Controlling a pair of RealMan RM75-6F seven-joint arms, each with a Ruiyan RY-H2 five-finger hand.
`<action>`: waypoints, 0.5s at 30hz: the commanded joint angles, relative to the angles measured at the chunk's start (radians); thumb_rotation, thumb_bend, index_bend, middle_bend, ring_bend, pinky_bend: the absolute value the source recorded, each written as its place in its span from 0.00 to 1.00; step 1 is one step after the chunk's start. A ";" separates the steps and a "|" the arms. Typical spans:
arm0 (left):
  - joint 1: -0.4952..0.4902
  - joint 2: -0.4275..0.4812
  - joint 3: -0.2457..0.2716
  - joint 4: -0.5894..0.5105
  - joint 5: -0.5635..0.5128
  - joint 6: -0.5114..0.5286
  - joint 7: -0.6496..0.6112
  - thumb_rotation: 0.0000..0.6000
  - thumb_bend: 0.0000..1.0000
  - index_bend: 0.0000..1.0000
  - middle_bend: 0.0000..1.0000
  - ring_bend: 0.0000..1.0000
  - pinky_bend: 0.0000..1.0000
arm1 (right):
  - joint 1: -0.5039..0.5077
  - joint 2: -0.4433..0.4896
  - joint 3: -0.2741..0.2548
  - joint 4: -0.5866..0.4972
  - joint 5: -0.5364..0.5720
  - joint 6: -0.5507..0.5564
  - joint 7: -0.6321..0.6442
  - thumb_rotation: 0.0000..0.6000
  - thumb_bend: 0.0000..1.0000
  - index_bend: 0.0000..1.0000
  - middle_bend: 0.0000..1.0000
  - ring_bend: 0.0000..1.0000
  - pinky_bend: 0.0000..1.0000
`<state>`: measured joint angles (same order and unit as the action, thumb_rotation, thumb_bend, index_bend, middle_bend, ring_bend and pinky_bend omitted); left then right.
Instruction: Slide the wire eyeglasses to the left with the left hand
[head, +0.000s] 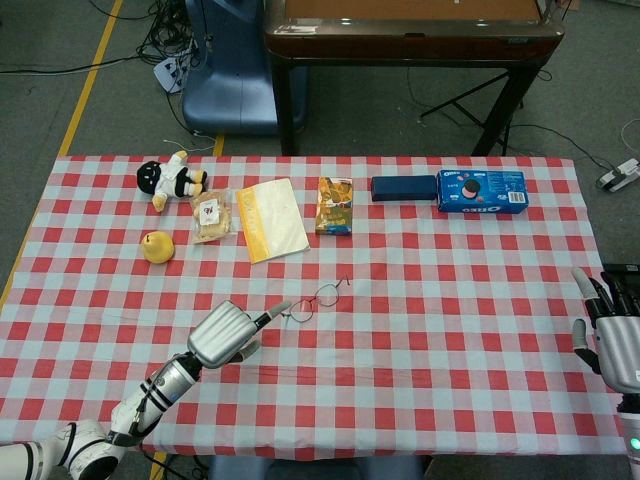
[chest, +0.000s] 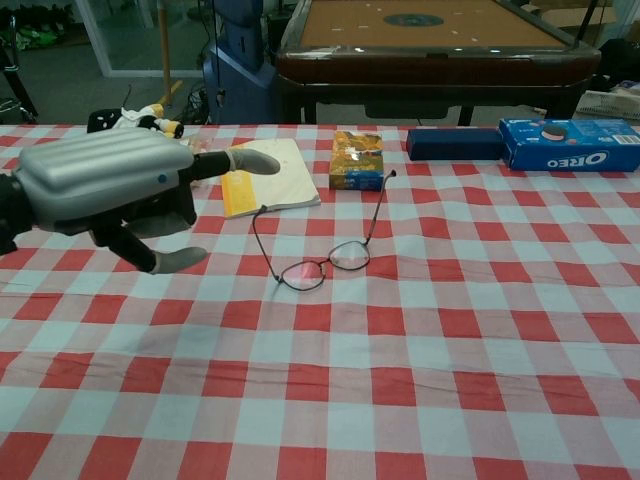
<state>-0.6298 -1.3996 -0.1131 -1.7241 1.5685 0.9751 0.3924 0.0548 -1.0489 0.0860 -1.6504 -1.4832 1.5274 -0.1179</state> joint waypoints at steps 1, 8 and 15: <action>-0.016 -0.057 -0.002 -0.034 -0.051 -0.017 0.102 1.00 0.40 0.04 0.93 0.85 0.90 | -0.002 0.001 0.000 0.001 0.003 0.000 0.001 1.00 0.59 0.00 0.19 0.08 0.16; -0.036 -0.137 0.017 -0.024 -0.106 -0.032 0.235 1.00 0.40 0.04 0.94 0.86 0.90 | -0.005 0.004 -0.001 0.004 0.004 0.000 0.006 1.00 0.59 0.00 0.19 0.09 0.16; -0.050 -0.235 0.000 0.046 -0.242 -0.020 0.401 1.00 0.40 0.03 0.94 0.86 0.90 | -0.013 0.005 -0.003 0.010 0.005 0.008 0.018 1.00 0.59 0.00 0.19 0.09 0.16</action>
<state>-0.6720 -1.6007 -0.1064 -1.7048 1.3716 0.9516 0.7527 0.0421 -1.0441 0.0832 -1.6407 -1.4782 1.5352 -0.1007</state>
